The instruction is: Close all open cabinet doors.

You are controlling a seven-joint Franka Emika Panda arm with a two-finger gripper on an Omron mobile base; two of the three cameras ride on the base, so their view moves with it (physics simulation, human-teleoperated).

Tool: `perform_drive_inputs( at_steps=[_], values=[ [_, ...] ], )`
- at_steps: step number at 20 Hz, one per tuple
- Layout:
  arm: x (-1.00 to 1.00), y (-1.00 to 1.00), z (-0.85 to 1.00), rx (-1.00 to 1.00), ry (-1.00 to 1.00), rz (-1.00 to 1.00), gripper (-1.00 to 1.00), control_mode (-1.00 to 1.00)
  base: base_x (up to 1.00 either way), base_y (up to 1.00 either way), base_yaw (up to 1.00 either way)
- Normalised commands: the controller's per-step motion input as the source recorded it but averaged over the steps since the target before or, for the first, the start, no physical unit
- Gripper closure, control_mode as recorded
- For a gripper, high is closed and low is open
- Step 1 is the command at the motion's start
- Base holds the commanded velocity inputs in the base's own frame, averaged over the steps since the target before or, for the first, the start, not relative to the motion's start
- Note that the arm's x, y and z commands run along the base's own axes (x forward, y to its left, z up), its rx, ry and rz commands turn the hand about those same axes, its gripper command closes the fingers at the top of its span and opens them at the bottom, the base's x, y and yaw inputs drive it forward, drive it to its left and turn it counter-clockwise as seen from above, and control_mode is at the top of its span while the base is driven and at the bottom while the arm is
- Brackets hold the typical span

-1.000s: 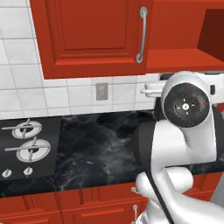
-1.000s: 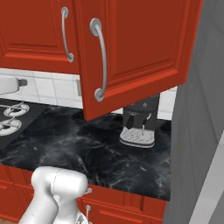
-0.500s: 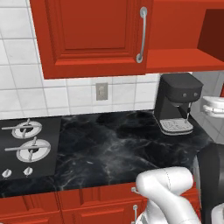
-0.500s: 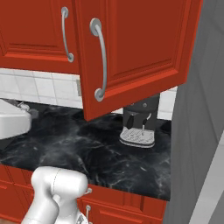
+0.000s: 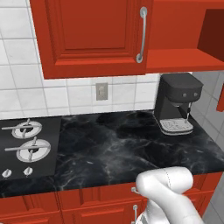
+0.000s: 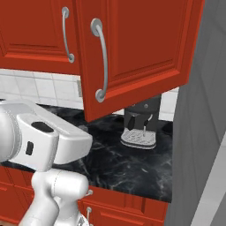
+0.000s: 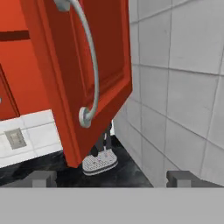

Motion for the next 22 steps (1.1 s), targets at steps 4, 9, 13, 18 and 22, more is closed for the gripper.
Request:
perform_drive_inputs(
  at_steps=[4, 9, 13, 18, 22],
  values=[
    [0.0, -0.86, 0.0, 0.14, -0.05, 0.19, -1.0, -1.0, 0.0, 0.0, 0.0],
    [0.15, -0.55, 0.0, 0.15, -0.06, 0.2, -1.0, -1.0, 0.0, 0.0, 0.0],
    [0.5, -0.31, 0.0, 0.18, -0.02, 0.12, -1.0, -1.0, 0.0, 0.0, 0.0],
    [0.58, -0.24, 0.0, 0.2, -0.01, 0.09, -1.0, -1.0, 0.0, 0.0, 0.0],
    [0.54, -0.07, 0.0, 0.18, 0.0, 0.02, -1.0, -1.0, 0.0, 0.0, 0.0]
  ],
)
